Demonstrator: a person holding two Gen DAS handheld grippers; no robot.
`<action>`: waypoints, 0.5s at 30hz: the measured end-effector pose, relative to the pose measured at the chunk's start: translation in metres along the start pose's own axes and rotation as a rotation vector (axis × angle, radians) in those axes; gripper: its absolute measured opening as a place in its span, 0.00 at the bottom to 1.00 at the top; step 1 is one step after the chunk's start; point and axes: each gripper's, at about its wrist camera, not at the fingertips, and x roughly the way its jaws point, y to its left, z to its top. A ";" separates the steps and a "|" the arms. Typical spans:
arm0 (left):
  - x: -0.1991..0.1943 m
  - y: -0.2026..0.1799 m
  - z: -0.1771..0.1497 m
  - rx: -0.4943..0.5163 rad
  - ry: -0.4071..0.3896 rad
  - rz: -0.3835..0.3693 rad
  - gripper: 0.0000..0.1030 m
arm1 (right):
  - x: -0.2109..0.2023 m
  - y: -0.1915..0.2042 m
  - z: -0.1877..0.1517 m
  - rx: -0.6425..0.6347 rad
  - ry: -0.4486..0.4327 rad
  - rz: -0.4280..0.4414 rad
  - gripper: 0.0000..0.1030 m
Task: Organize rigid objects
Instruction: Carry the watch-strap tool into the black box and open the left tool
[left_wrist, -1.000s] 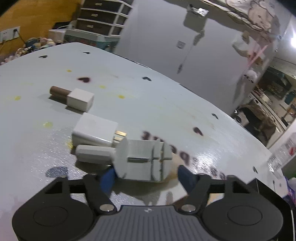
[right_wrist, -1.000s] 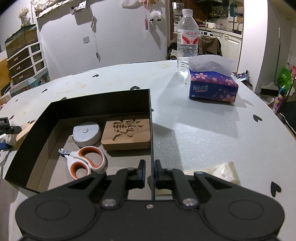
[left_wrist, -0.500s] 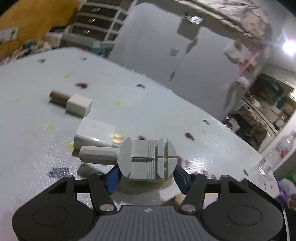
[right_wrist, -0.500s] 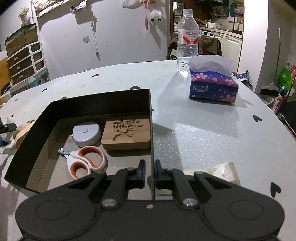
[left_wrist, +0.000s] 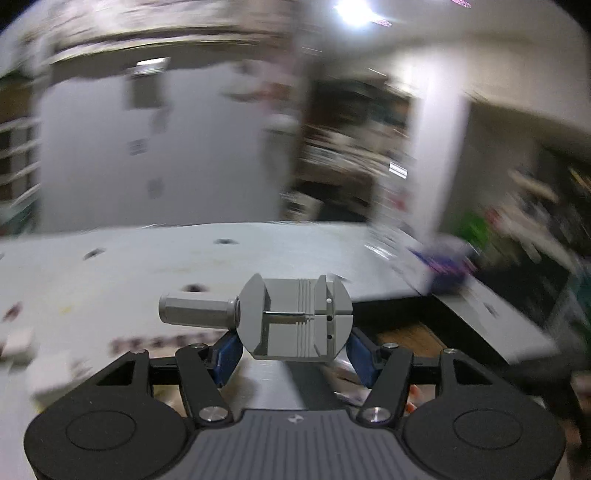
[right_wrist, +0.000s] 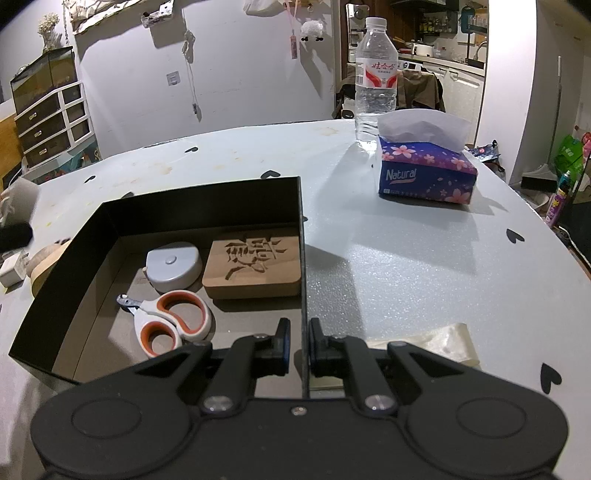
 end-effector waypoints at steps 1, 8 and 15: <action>0.002 -0.008 0.000 0.046 0.017 -0.031 0.60 | 0.000 0.000 0.000 0.001 0.000 0.001 0.10; 0.028 -0.048 -0.001 0.161 0.149 -0.204 0.60 | 0.000 0.000 -0.001 0.005 0.000 0.003 0.09; 0.062 -0.068 -0.002 0.207 0.277 -0.344 0.60 | -0.001 -0.001 0.000 0.004 0.002 0.003 0.07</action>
